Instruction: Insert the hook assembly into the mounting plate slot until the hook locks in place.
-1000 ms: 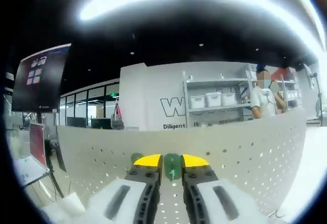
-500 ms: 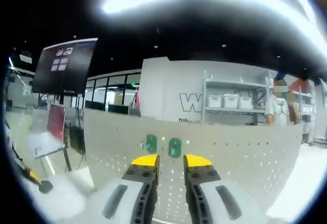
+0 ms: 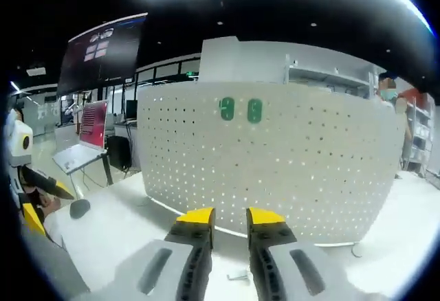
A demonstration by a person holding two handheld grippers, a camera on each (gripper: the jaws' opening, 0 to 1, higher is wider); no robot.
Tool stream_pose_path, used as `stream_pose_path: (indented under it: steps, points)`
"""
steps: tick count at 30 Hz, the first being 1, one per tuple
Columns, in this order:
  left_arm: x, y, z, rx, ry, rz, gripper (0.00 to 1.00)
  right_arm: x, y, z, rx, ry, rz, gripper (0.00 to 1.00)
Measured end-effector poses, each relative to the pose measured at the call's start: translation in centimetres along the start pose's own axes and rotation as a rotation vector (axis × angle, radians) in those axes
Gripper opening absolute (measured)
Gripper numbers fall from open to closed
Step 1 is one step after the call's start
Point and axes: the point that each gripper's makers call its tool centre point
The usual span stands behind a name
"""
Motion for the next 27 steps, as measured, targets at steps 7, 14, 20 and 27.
stream_pose_path:
  steps: [7, 14, 20, 27]
  points:
    - [-0.3, 0.1, 1.4, -0.015, -0.029, -0.005, 0.90, -2.1, -2.1, 3.0, -0.014, -0.081, -0.047, 0.16]
    - [-0.6, -0.3, 2.2, -0.030, -0.033, -0.029, 0.90, -3.8, -3.8, 5.2, 0.001, -0.133, -0.087, 0.16]
    - [-0.8, -0.4, 2.6, -0.049, -0.034, -0.043, 0.89, -4.9, -5.8, 6.9, 0.047, -0.186, -0.122, 0.16]
    - [-1.1, -0.5, 3.1, -0.061, -0.038, -0.047, 0.88, -5.8, -8.6, 8.8, 0.056, -0.241, -0.193, 0.16]
Point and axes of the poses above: the point that each gripper's makers call its tool centre point, and the gripper's own axes: x roughly forward along the fingers, y roughly to its right, z roughly out of its underside, and after that the axes turned 8 degrees about y, right-handed
